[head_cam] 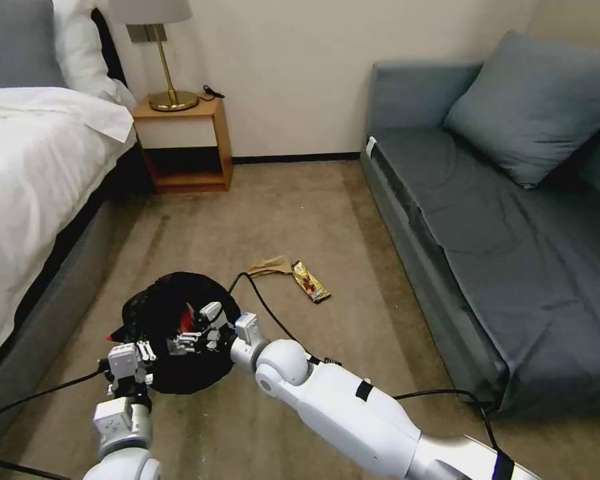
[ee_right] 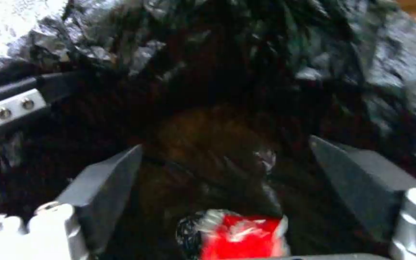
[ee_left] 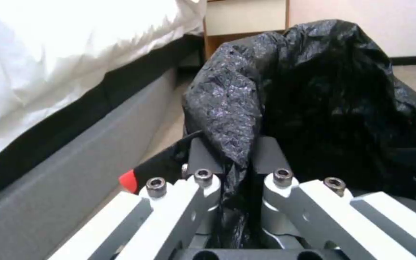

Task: Pick up the trash bin, then pick up the garbage on the floor and place it into the trash bin.

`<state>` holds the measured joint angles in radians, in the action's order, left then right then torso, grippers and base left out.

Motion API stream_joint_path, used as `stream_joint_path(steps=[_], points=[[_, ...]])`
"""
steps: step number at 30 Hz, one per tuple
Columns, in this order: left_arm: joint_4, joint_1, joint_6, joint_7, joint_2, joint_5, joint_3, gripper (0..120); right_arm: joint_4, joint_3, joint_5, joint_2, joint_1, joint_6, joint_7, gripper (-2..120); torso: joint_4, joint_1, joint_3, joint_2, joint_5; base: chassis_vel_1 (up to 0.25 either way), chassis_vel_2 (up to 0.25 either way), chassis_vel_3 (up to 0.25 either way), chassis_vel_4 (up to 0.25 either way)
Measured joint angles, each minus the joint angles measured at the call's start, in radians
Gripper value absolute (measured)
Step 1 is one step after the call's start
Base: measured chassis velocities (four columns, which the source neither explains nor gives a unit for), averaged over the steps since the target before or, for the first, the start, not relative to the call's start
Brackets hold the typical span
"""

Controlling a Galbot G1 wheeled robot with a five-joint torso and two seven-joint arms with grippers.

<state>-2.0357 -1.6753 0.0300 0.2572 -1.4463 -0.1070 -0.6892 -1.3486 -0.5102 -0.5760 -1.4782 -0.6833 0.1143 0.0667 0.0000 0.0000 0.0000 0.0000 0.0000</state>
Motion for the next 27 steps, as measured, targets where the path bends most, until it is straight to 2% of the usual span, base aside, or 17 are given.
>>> stream_joint_path(steps=[3, 10, 17, 19, 23, 26, 27], points=[[0.001, -0.001, 0.002, 0.000, 0.000, 0.000, -0.002, 7, -0.010, 0.009, 0.004, 0.012, -0.008, -0.001, -0.002, 99, 0.0000, 0.000, 0.000, 0.000, 0.0000, 0.000, 0.000, 0.000, 0.000], [0.002, -0.006, 0.007, 0.000, 0.009, -0.002, -0.014, 7, -0.058, 0.027, 0.020, 0.074, -0.014, 0.013, -0.008, 100, 0.0001, 0.000, 0.000, 0.000, 0.0002, 0.000, 0.000, 0.000, 0.000], [0.001, -0.014, 0.011, 0.000, 0.016, -0.006, -0.026, 7, -0.153, 0.070, 0.082, 0.235, -0.030, 0.169, 0.000, 100, -0.0001, 0.000, 0.000, 0.000, 0.0002, 0.000, 0.000, 0.000, 0.000], [0.000, -0.015, 0.012, 0.000, 0.016, -0.006, -0.026, 7, -0.155, 0.080, 0.111, 0.250, -0.035, 0.187, 0.011, 100, -0.0001, 0.000, 0.000, 0.000, 0.0002, 0.000, 0.000, 0.000, 0.000], [-0.003, -0.018, 0.012, 0.000, 0.014, -0.005, -0.024, 7, -0.157, 0.129, 0.246, 0.304, -0.071, 0.254, 0.104, 100, 0.0000, 0.000, 0.000, 0.000, 0.0001, 0.000, 0.000, 0.000, 0.000], [-0.005, -0.018, 0.012, 0.000, 0.013, -0.004, -0.021, 7, -0.161, 0.164, 0.291, 0.329, -0.111, 0.331, 0.132, 100, -0.0002, 0.000, 0.000, 0.000, 0.0003, 0.000, 0.000, 0.000, 0.000], [-0.005, -0.018, 0.012, 0.000, 0.013, -0.004, -0.021, 7, -0.161, 0.164, 0.291, 0.329, -0.111, 0.331, 0.132, 100, -0.0002, 0.000, 0.000, 0.000, 0.0003, 0.000, 0.000, 0.000, 0.000]])
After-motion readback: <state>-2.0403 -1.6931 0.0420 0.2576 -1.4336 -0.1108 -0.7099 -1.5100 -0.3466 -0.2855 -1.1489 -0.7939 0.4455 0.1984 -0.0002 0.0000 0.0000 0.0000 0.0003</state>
